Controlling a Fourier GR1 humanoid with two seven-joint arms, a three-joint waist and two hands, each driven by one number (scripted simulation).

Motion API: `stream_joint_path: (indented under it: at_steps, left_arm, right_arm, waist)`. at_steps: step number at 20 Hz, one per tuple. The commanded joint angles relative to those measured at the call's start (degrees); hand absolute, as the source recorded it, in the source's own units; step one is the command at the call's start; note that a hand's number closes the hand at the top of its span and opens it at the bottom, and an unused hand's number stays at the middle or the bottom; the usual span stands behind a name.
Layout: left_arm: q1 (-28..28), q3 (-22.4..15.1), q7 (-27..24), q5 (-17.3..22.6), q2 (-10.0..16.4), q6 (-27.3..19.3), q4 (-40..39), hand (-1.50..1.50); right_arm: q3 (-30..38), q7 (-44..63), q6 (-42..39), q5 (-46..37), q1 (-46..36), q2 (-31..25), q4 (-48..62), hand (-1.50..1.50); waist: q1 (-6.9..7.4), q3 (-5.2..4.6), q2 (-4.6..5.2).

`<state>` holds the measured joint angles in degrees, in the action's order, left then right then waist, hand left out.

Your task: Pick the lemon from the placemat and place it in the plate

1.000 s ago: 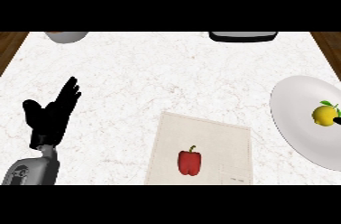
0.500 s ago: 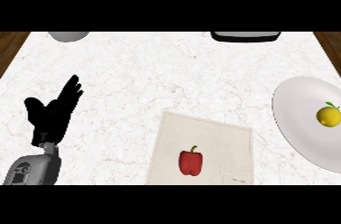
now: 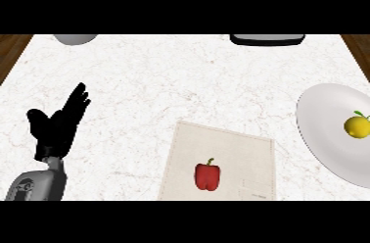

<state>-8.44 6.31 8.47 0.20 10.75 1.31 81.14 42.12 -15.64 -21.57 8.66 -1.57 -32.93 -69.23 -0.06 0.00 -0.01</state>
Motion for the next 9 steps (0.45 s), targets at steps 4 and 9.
stream_joint_path:
  at_steps: [4,9]
  left_arm:
    - [1.92,-1.73,4.96,-0.51,-1.36,-0.42,6.41,0.0]
    - [-0.83,0.84,-1.23,-0.21,-0.34,0.89,-1.65,0.0]
  right_arm:
    - [1.19,-6.07,-1.81,-2.33,1.58,-4.52,8.6,-1.5]
    - [1.94,-12.0,-4.91,-3.53,3.24,-7.69,16.12,-1.5]
  waist:
    - [0.12,0.02,-0.05]
    - [-0.06,0.01,0.03]
